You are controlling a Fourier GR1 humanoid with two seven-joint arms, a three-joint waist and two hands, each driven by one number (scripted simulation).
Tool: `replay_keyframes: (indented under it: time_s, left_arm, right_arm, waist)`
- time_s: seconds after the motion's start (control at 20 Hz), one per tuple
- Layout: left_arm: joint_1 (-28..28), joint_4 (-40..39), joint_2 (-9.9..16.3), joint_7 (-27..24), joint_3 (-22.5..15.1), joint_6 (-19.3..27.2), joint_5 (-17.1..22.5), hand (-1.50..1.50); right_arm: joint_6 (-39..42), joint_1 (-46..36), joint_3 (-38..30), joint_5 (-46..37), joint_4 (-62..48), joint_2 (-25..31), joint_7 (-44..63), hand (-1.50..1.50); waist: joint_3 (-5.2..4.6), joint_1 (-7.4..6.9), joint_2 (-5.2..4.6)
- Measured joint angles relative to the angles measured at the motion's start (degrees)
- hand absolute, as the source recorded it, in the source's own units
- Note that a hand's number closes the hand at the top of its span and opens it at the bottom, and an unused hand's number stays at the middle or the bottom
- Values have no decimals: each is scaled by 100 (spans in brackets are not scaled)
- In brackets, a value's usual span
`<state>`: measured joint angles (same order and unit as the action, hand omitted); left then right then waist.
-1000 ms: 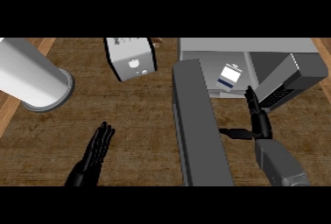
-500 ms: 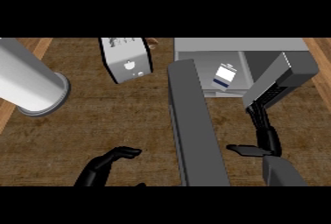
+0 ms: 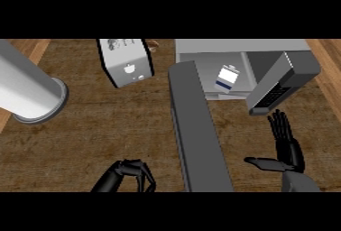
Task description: Pick up the milk, place it into the microwave and close the microwave
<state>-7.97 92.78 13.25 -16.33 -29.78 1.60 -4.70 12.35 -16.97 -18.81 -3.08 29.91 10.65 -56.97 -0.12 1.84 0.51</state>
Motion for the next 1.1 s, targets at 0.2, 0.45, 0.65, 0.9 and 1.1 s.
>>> replay_keyframes:
  time_s: [0.2, 0.45, 0.65, 0.9, 1.1]
  left_arm:
    - [413, -469, -229, 206, -341, -75, -376, 150]
    - [792, -1177, -734, 178, -635, -82, -624, 150]
    - [1170, -1735, -1057, 118, -904, 94, -655, 150]
    - [2005, -2555, -1229, 81, -1480, 683, -130, 150]
    - [2658, -2915, -1255, 255, -2043, 1236, 428, 150]
  right_arm:
    - [197, 440, 131, 218, 795, 8, 216, -150]
    - [510, 1248, 281, 596, 2126, 101, 662, -150]
    - [777, 1982, 369, 964, 3242, 150, 1027, -150]
    - [1120, 2535, 515, 1402, 4393, 255, 1541, -150]
    - [1340, 2745, 594, 1734, 5061, 363, 1887, -150]
  waist:
    - [-2, 34, -3]
    - [-3, 37, -9]
    - [-2, 21, -22]
    - [-7, 110, -47]
    - [-9, 229, -74]
